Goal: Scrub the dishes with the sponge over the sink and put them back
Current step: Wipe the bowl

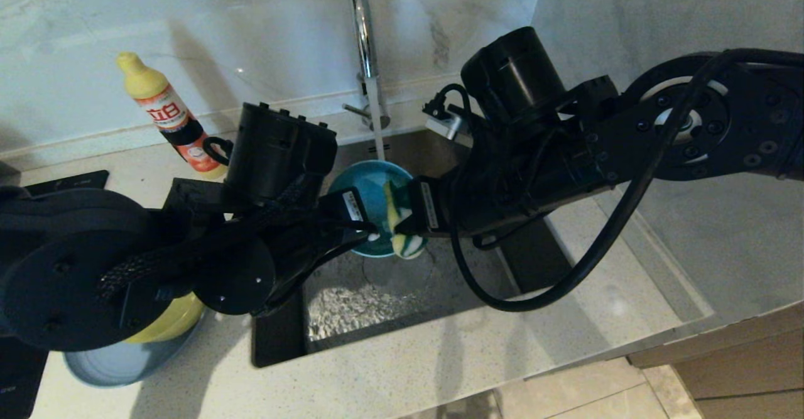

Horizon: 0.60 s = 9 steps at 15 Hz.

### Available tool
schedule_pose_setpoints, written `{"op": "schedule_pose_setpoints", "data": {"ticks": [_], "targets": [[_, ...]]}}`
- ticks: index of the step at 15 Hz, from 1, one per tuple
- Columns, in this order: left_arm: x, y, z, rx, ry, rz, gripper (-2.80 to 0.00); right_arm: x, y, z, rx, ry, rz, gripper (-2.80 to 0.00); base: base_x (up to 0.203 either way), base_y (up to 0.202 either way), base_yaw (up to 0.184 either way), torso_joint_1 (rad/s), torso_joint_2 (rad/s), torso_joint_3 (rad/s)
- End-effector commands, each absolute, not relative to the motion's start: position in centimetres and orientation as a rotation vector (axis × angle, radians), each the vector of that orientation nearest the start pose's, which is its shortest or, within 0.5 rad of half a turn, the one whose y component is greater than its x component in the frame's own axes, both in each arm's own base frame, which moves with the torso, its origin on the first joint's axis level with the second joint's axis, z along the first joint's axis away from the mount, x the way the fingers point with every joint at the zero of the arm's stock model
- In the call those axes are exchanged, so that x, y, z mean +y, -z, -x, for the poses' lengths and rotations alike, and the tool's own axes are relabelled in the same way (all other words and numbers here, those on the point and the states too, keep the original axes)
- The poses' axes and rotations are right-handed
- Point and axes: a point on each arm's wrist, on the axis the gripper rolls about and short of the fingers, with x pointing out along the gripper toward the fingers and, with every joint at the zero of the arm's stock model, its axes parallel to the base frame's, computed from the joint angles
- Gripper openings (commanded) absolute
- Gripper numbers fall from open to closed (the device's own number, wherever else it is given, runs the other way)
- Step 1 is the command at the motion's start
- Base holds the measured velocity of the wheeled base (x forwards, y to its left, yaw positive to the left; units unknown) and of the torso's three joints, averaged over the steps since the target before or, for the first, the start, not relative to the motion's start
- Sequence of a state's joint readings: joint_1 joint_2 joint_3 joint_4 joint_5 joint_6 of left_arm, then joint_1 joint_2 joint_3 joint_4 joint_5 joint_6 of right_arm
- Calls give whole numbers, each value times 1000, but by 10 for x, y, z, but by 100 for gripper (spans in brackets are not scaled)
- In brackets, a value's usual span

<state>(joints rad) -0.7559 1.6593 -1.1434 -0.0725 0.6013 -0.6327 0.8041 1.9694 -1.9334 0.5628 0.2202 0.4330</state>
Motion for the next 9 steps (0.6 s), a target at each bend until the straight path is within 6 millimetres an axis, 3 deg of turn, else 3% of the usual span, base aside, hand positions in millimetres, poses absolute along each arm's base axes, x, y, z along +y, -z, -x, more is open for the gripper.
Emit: {"op": "schedule_pose_setpoints", "data": {"ticks": [1, 5, 9], "targets": [[-202, -240, -223, 361, 63, 355, -280, 280, -286, -255, 812, -851, -197, -280, 0, 0, 0, 0, 0, 0], [-206, -244, -222, 337, 84, 314, -280, 287, -280, -254, 829, -861, -186, -280, 0, 0, 0, 0, 0, 0], [-207, -248, -225, 199, 78, 274, -280, 289, -278, -253, 837, -864, -185, -280, 0, 0, 0, 0, 0, 0]]}}
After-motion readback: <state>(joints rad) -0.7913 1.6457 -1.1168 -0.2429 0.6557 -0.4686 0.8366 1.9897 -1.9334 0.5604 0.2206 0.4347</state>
